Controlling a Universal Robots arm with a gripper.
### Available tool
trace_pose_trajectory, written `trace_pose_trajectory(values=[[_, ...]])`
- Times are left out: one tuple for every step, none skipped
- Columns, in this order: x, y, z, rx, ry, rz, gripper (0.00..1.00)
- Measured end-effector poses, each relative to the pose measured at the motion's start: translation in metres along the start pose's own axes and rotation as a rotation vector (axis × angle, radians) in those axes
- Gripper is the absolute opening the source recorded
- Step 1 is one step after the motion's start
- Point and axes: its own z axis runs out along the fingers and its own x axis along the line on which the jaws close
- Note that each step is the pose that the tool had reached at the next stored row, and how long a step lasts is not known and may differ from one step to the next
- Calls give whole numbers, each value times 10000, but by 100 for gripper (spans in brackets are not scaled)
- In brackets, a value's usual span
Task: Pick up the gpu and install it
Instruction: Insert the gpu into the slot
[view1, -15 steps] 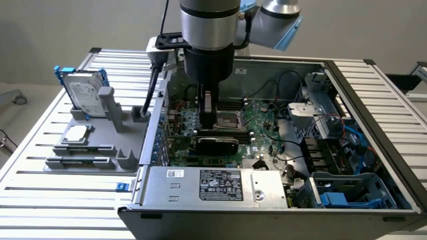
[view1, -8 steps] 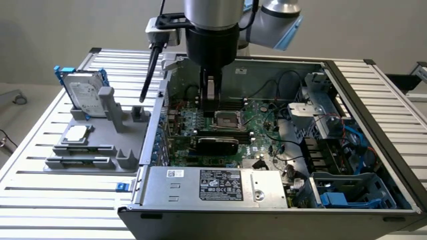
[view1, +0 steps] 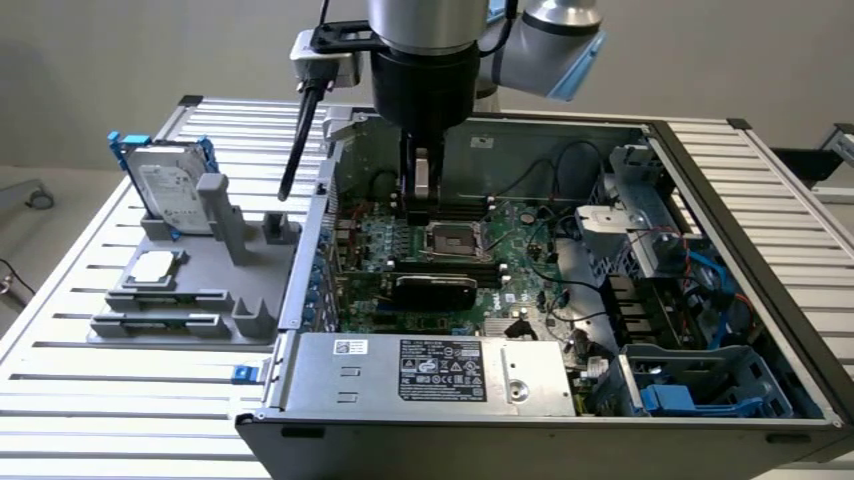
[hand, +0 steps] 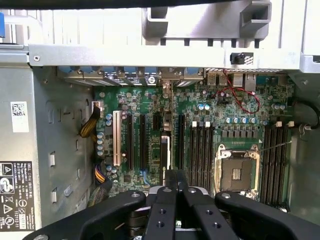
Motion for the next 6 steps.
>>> trace_pose_trajectory(values=[[0, 0, 0, 0, 0, 0, 11], [0, 0, 0, 0, 0, 0, 11], [0, 0, 0, 0, 0, 0, 11], [0, 0, 0, 0, 0, 0, 11], [0, 0, 0, 0, 0, 0, 11], [0, 0, 0, 0, 0, 0, 11]])
